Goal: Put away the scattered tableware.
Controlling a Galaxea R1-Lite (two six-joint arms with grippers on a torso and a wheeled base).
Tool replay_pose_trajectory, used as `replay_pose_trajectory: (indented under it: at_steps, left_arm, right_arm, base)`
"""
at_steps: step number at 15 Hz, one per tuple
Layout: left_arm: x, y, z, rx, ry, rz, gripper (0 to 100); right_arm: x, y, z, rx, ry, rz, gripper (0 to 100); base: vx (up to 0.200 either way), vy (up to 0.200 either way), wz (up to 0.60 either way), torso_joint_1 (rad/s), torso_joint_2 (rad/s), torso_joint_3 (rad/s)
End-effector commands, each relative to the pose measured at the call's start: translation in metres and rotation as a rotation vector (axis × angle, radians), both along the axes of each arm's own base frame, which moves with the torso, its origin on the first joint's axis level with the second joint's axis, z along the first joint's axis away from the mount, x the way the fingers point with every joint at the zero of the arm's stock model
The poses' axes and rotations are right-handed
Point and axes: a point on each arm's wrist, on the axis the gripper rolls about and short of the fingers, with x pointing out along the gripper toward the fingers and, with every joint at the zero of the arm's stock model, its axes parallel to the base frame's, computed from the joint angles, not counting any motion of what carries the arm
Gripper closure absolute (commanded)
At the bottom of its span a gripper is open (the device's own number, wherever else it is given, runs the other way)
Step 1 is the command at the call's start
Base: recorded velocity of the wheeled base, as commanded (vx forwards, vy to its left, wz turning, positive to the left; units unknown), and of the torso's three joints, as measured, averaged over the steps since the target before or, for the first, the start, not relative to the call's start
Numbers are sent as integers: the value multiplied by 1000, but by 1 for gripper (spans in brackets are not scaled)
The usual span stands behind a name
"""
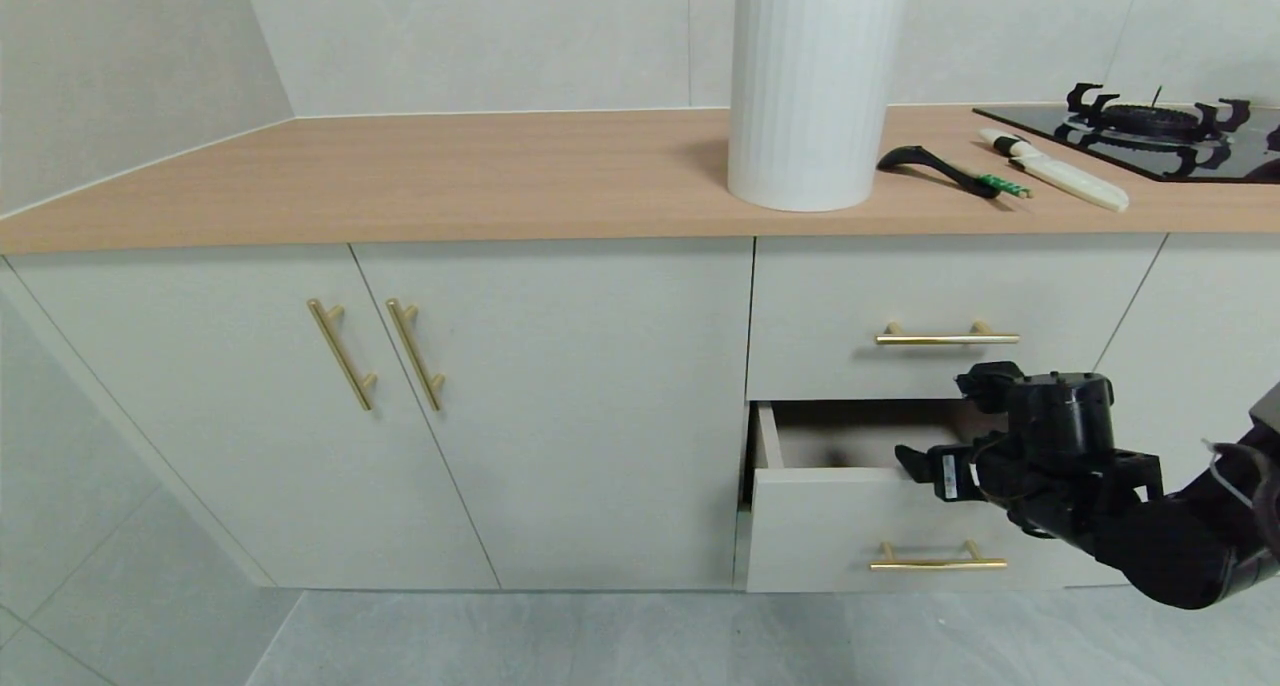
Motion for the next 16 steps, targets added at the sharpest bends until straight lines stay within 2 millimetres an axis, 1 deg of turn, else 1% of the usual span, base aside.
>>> replay_pose_trajectory:
  at_steps: [1, 5, 6, 7, 10, 12, 16]
  left_arm:
    - [0, 0, 0, 0, 2, 1, 0]
    - [0, 0, 0, 0, 0, 1, 0]
    - [0, 0, 0, 0, 2, 1, 0]
    - [0, 0, 0, 0, 2, 1, 0]
    - [0, 0, 0, 0, 2, 1, 0]
    - [0, 0, 0, 0, 2, 1, 0]
    - [0, 0, 0, 0, 2, 1, 0]
  right_arm:
    - [-8, -2, 20, 8, -18, 5, 0]
    - [-32, -7, 38, 14, 59, 52, 0]
    - [-35, -7, 40, 14, 73, 59, 0]
    - [-42, -7, 45, 6, 122, 73, 0]
    - [-47, -7, 45, -19, 224, 80, 0]
    - [-50, -7, 44, -28, 257, 85, 0]
    - [-62, -4, 40, -96, 371, 135, 0]
  base:
    - [0, 0, 0, 0, 0, 0]
    - [0, 0, 0, 0, 0, 0]
    - [0, 0, 0, 0, 0, 0]
    - [0, 0, 0, 0, 0, 0]
    - [0, 0, 0, 0, 0, 0]
    - [0, 0, 0, 0, 0, 0]
    - [0, 0, 0, 0, 0, 0]
